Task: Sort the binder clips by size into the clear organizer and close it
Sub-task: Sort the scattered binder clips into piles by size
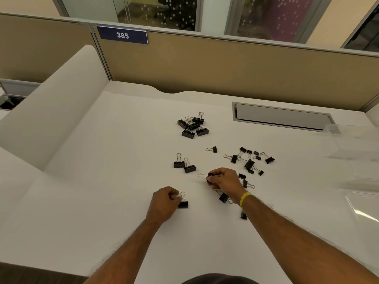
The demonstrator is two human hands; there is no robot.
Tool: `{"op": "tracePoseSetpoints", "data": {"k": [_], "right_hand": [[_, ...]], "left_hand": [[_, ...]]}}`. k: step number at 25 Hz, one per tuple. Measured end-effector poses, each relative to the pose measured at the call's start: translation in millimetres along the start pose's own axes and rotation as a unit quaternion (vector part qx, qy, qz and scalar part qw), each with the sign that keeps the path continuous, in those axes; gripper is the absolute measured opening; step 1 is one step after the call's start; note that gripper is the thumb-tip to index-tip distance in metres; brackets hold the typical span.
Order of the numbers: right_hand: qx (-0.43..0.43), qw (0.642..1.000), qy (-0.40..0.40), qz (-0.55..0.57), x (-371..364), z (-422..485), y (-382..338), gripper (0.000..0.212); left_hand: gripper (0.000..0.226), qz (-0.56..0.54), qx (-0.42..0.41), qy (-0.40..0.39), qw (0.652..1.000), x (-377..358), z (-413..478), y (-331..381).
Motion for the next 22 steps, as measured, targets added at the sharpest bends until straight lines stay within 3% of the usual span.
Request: {"op": "tracePoseSetpoints", "data": {"k": [4, 9, 12, 22], "right_hand": [[-0.020, 0.999, -0.013, -0.035, -22, -24, 11, 0.026], [-0.017, 0.993, -0.001, -0.115, -32, -45, 20, 0.012], [-0.011, 0.991, -0.001, -0.135, -36, -52, 23, 0.019], [-0.063, 0.994, 0.016, -0.087, -45, -66, 30, 0.016]], "left_hand": [[0.016, 0.006, -0.003, -0.009, 1.000, -1, -2, 1], [0.016, 0.019, -0.010, -0.004, 1.000, -3, -6, -1], [0.011, 0.022, -0.018, 0.001, 1.000, -5, -9, -2], [0.011, -0.051, -0.018, -0.014, 0.998, -4, -12, -8]]}}
Point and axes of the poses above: each hand's wrist, its own z-axis towards the middle knuckle, its own x-axis out of the back of the hand, y = z × x, the point moved 4 cm from there along z, towards the middle knuckle, and after that the axes turned 9 degrees about x, right-handed, at the moved point
